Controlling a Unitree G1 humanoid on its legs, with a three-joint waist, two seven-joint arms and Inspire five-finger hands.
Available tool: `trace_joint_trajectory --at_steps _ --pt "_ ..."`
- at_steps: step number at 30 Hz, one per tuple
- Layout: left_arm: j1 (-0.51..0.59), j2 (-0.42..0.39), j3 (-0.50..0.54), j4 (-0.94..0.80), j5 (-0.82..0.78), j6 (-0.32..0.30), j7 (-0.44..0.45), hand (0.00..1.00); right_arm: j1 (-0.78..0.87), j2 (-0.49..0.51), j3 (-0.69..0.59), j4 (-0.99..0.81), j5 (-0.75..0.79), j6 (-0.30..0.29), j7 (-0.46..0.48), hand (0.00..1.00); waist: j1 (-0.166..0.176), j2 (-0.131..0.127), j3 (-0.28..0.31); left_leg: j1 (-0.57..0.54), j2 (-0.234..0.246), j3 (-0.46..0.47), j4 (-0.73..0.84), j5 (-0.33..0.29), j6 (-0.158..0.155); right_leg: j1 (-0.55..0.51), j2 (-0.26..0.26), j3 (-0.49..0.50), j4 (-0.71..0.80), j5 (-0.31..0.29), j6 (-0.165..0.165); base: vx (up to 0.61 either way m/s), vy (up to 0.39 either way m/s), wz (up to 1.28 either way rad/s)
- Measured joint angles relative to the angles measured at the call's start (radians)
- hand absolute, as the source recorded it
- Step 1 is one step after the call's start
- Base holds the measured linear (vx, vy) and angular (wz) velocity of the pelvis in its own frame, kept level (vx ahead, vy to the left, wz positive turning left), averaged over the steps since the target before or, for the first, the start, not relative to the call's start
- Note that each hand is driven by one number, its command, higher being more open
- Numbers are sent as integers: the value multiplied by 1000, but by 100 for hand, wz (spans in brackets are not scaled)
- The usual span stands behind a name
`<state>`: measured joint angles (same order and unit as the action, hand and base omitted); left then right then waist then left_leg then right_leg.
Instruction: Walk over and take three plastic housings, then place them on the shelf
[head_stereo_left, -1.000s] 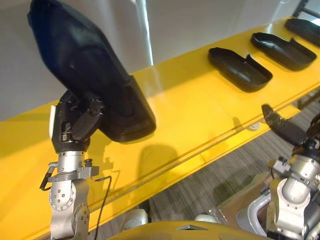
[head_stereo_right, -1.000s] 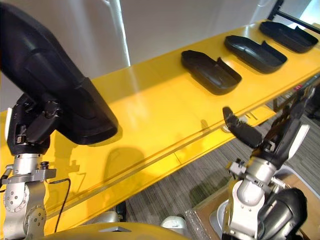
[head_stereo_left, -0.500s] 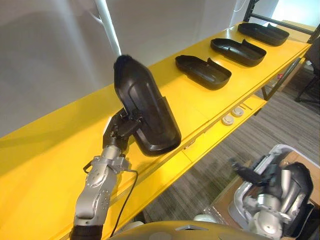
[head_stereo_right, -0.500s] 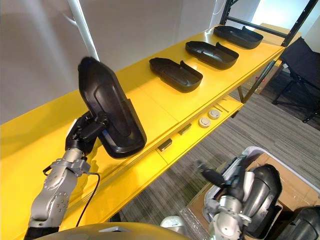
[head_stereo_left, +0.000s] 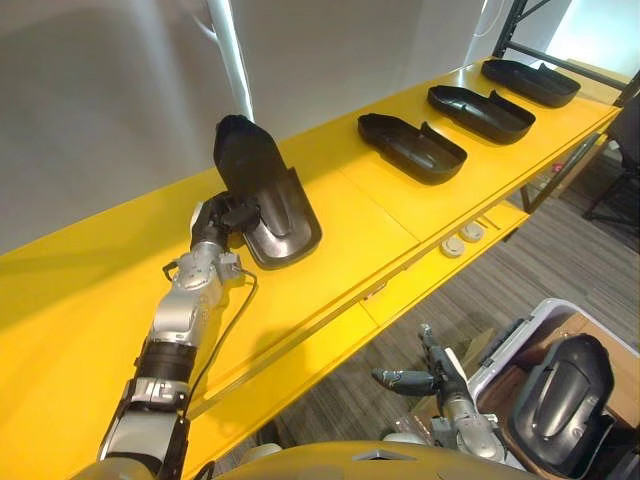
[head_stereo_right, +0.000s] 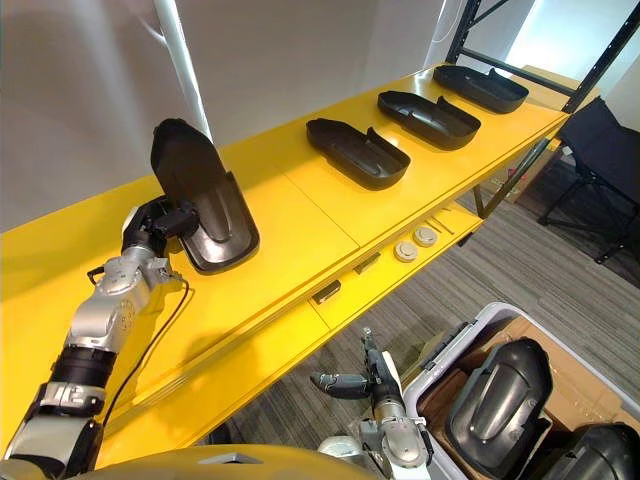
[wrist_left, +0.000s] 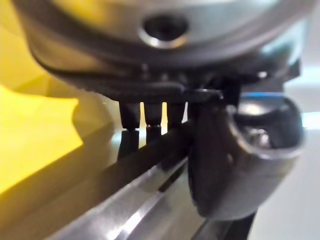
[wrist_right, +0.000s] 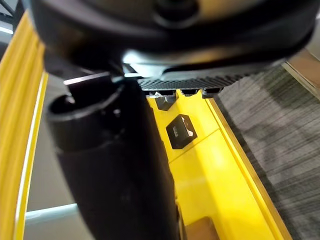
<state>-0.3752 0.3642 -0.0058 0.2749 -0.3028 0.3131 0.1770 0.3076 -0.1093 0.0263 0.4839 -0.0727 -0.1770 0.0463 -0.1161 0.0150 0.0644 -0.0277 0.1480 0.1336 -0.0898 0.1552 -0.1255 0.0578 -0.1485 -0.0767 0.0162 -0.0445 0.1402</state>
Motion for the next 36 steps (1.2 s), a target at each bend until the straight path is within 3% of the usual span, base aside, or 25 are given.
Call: trace_joint_trajectory --at_steps 8,9,18,26,36 --pt "-116 45 -37 74 38 76 -53 0 -37 -9 57 61 0 37 14 100 -3 -7 27 0 0 -3 0 0 0 6 0 -5 -4 1 0 0 0 0" --pt "-130 46 -37 82 38 86 -59 100 -41 -10 62 73 0 40 14 100 -3 -8 33 1 0 -3 0 0 0 9 0 -6 -4 2 1 0 0 0" --pt "-165 86 -72 110 41 108 -84 100 -51 -12 63 99 3 45 9 100 -24 -2 51 4 -1 -3 0 -3 -4 20 0 -8 -20 6 1 0 0 0" --pt "-172 83 -75 135 43 101 -10 100 -58 -13 71 112 26 45 -5 100 -28 -6 67 20 1 0 0 -8 -8 38 1 -6 -26 4 -1 0 0 0" --pt "-184 66 -27 217 112 51 18 100 -70 -13 84 138 68 41 -35 100 -35 -12 71 39 2 6 0 -19 -12 60 3 -4 -36 2 -4 1 -1 0"
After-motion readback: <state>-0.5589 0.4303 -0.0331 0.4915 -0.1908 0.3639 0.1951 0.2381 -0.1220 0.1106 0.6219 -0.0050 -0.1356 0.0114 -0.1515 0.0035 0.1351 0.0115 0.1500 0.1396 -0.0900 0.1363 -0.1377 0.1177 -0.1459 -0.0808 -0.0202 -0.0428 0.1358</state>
